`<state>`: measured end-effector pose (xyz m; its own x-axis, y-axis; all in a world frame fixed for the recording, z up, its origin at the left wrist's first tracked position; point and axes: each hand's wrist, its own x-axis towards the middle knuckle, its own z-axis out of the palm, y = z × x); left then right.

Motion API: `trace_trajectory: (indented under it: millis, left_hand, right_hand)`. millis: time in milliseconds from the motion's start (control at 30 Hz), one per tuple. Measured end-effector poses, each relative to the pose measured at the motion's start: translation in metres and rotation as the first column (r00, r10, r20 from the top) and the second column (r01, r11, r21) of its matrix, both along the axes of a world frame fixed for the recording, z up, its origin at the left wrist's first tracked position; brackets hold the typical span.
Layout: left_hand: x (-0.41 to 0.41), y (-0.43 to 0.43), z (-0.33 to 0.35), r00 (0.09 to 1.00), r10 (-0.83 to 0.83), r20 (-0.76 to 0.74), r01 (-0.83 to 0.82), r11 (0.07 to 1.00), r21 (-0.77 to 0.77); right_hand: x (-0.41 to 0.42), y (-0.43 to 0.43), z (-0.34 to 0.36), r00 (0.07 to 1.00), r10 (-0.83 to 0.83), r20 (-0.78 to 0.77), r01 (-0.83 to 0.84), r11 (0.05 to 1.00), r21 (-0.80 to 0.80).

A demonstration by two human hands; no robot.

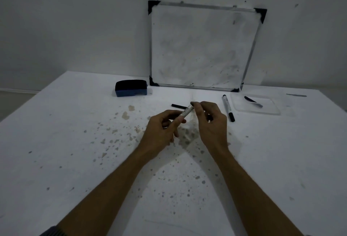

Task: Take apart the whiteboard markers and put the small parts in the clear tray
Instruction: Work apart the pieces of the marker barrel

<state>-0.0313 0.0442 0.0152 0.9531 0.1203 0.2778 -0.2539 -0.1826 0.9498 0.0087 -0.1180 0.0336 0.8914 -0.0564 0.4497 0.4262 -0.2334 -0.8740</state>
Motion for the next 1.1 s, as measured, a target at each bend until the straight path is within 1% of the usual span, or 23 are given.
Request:
trace_trajectory:
  millis: [100,200,300,367,433,533,567,600,633,667,700,733,767,800,867,933,1000,1100]
  left_hand:
    - [0.003,0.006,0.0,1.0,0.021,-0.003,-0.021,1.0,-0.014]
    - [0.005,0.008,-0.001,0.998,0.055,0.018,-0.055,0.998,-0.013]
    - [0.007,0.011,-0.001,0.994,0.107,0.017,-0.107,0.994,-0.003]
    - [0.006,0.012,-0.001,0.992,0.126,0.015,-0.126,0.991,0.04]
    - [0.007,0.012,-0.002,0.993,0.121,0.008,-0.122,0.988,0.098]
    - [0.006,0.01,-0.003,0.994,0.109,-0.006,-0.105,0.977,0.187]
    - [0.006,0.01,-0.004,0.994,0.109,-0.007,-0.106,0.974,0.203]
    - [0.006,0.009,-0.004,0.994,0.11,-0.005,-0.107,0.973,0.206]
    - [0.006,0.009,-0.004,0.994,0.109,-0.003,-0.107,0.974,0.2]
    - [0.007,0.008,-0.004,0.994,0.107,-0.004,-0.105,0.977,0.186]
    - [0.007,0.008,-0.003,0.995,0.103,-0.01,-0.1,0.981,0.168]
    - [0.007,0.008,-0.003,0.995,0.097,-0.017,-0.093,0.984,0.148]
    - [0.007,0.008,-0.003,0.996,0.089,-0.025,-0.085,0.988,0.132]
    - [0.007,0.008,-0.003,0.996,0.08,-0.03,-0.076,0.989,0.123]
    - [0.008,0.009,-0.004,0.998,0.06,-0.028,-0.056,0.991,0.122]
    - [0.009,0.01,-0.004,0.999,0.047,-0.011,-0.045,0.991,0.123]
    - [0.009,0.011,-0.005,0.999,0.052,-0.002,-0.051,0.991,0.126]
    - [0.01,0.01,-0.005,0.998,0.063,0.003,-0.063,0.987,0.147]
  right_hand:
    - [0.004,-0.004,-0.002,0.999,0.035,0.036,-0.031,0.995,-0.095]
    - [0.014,-0.02,-0.005,0.997,-0.054,0.051,0.063,0.976,-0.208]
    - [0.023,-0.04,-0.012,0.988,-0.146,0.043,0.151,0.899,-0.411]
    - [0.025,-0.048,-0.018,0.984,-0.177,-0.025,0.143,0.863,-0.485]
    - [0.026,-0.049,-0.023,0.982,-0.171,-0.08,0.101,0.834,-0.543]
    - [0.026,-0.045,-0.025,0.986,-0.164,-0.027,0.108,0.753,-0.65]
    - [0.025,-0.043,-0.024,0.988,-0.153,-0.024,0.1,0.749,-0.654]
    - [0.024,-0.041,-0.022,0.99,-0.13,-0.046,0.073,0.778,-0.624]
    - [0.023,-0.04,-0.019,0.99,-0.1,-0.096,0.033,0.843,-0.537]
    - [0.022,-0.039,-0.016,0.984,-0.062,-0.165,-0.009,0.917,-0.4]
    - [0.023,-0.038,-0.014,0.973,-0.016,-0.229,-0.043,0.968,-0.248]
    - [0.023,-0.038,-0.012,0.963,0.037,-0.267,-0.069,0.991,-0.112]
    - [0.024,-0.037,-0.01,0.951,0.093,-0.294,-0.094,0.996,0.011]
    - [0.024,-0.037,-0.01,0.932,0.164,-0.322,-0.126,0.983,0.135]
    - [0.025,-0.034,-0.009,0.875,0.323,-0.361,-0.182,0.91,0.372]
    - [0.026,-0.034,-0.01,0.829,0.427,-0.361,-0.197,0.828,0.526]
    - [0.029,-0.034,-0.011,0.812,0.462,-0.357,-0.204,0.797,0.569]
    - [0.03,-0.032,-0.012,0.819,0.453,-0.353,-0.218,0.814,0.539]
